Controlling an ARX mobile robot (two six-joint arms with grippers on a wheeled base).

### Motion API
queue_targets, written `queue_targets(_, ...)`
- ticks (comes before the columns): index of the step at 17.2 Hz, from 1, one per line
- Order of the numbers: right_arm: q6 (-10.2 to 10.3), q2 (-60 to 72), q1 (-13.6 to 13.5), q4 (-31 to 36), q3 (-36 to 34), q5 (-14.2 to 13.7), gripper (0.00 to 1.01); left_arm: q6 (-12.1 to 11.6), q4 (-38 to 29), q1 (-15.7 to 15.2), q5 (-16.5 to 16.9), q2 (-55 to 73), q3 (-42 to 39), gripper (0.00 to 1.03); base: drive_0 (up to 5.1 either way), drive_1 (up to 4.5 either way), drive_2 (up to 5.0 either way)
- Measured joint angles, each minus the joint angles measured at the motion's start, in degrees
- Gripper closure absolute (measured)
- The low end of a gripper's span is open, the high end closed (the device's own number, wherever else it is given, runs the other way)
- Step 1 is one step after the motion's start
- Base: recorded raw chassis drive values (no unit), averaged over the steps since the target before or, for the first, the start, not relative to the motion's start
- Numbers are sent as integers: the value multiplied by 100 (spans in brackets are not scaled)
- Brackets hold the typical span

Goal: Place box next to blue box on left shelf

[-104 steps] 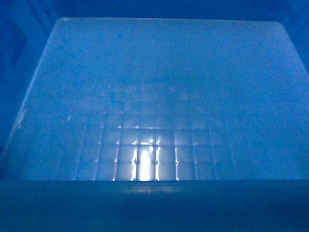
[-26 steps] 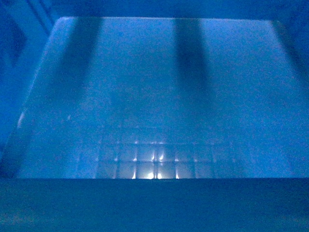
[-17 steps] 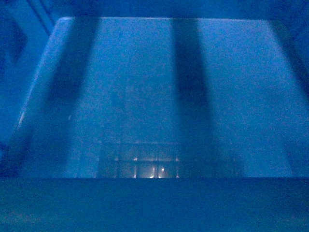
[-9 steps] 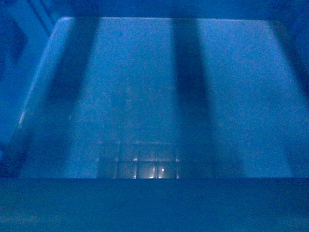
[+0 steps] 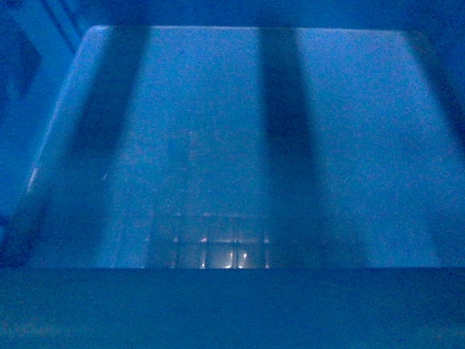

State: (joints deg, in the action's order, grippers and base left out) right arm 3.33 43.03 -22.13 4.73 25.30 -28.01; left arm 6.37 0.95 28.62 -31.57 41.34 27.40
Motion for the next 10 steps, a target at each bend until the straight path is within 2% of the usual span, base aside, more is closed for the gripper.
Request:
queue_targets(9,0,0,0,0,0,0,91,0,0,0,0,0,0,96,0,0,0)
queue_targets(10,160,79,-181,-232,61,-435,90,-114,-96,157,-348,66,0,95,0,0,0)
